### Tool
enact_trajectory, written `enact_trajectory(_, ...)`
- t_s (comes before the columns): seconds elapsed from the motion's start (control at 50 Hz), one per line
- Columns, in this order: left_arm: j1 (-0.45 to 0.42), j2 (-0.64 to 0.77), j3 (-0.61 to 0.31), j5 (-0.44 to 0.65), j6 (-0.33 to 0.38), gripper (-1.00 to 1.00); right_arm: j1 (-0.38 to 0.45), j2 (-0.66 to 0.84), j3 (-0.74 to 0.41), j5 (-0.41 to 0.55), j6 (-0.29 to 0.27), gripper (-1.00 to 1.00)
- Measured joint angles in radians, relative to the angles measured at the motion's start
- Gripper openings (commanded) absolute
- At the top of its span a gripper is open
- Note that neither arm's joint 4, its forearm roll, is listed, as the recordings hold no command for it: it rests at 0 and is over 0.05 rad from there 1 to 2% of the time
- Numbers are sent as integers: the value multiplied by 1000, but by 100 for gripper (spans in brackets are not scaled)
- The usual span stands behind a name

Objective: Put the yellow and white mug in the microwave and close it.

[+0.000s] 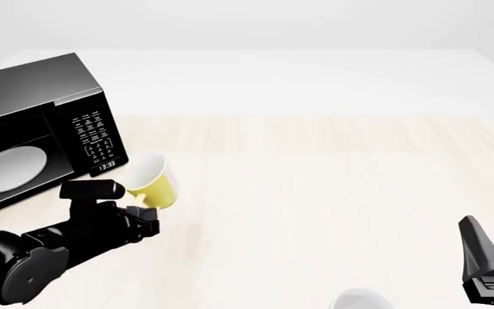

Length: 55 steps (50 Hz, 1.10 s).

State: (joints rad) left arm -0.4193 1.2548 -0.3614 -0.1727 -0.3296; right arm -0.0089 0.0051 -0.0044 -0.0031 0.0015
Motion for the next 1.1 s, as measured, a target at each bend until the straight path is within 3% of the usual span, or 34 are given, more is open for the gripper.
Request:
enact_trajectory(0.44,227,-252,51,95,157,-100,0,0,0,0,0,100)
enact_trajectory(1.1,561,-333,78,93,214,-100,0,0,0,0,0,100)
